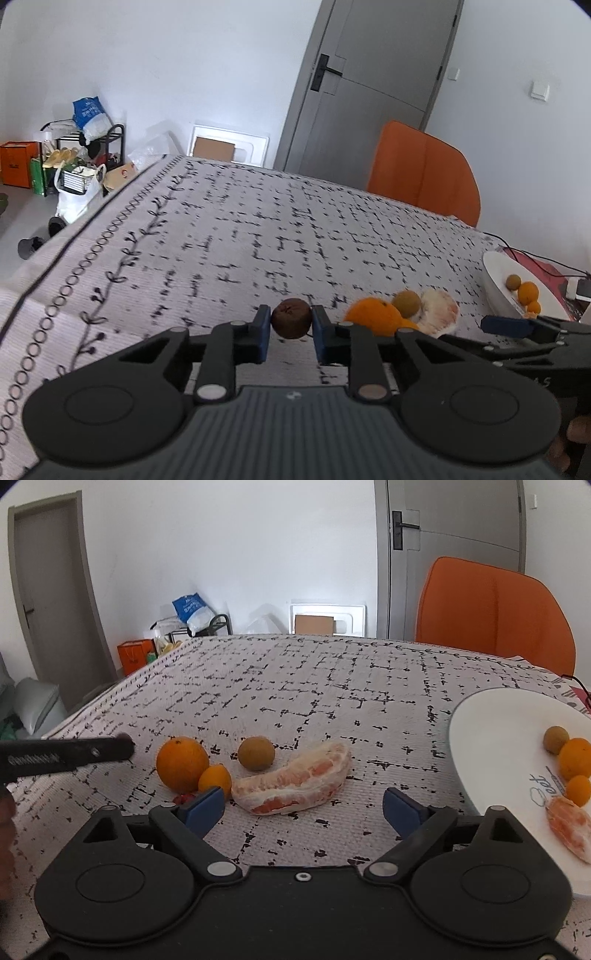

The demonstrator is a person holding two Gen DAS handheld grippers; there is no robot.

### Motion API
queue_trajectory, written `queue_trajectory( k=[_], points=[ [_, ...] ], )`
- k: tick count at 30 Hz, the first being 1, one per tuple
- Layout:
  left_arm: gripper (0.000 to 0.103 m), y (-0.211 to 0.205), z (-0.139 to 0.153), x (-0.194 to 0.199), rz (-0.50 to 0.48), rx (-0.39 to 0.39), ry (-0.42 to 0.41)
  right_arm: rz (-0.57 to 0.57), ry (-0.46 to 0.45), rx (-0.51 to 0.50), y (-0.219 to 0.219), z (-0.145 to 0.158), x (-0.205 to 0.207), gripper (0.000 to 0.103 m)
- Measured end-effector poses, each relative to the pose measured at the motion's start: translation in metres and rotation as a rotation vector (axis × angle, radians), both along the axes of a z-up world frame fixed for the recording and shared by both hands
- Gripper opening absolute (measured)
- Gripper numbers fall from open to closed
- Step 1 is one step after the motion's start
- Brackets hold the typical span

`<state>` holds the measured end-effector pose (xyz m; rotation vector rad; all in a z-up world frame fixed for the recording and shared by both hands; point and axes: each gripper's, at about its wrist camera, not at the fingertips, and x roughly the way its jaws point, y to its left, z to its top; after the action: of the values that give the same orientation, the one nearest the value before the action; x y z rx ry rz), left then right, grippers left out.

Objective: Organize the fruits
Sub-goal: 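Grasp a pomelo segment with the right gripper while the left holds the kiwi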

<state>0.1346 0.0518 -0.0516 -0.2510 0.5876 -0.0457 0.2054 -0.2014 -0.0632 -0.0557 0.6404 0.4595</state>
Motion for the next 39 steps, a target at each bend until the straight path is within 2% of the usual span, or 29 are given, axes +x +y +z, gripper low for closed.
queue_trajectory(
  k=[15, 16, 19, 22, 39],
  points=[
    [0.022, 0.022, 0.005, -0.005, 0.057, -0.008, -0.010, 0.035, -0.006, -0.082, 0.022, -0.007, 0.015, 0.089],
    [0.022, 0.024, 0.005, -0.006, 0.059, -0.008, -0.011, 0.037, -0.007, -0.074, 0.021, -0.007, 0.016, 0.088],
    [0.022, 0.025, 0.006, -0.006, 0.065, -0.010, -0.010, 0.044, -0.014, -0.065, 0.020, -0.006, 0.017, 0.077],
    [0.022, 0.024, 0.008, -0.007, 0.061, -0.008, -0.014, 0.043, -0.024, -0.076, 0.019, -0.005, 0.013, 0.073],
    [0.022, -0.011, 0.020, -0.005, -0.006, 0.006, -0.036, -0.067, -0.090, 0.064, -0.028, 0.023, -0.013, 0.072]
  ],
)
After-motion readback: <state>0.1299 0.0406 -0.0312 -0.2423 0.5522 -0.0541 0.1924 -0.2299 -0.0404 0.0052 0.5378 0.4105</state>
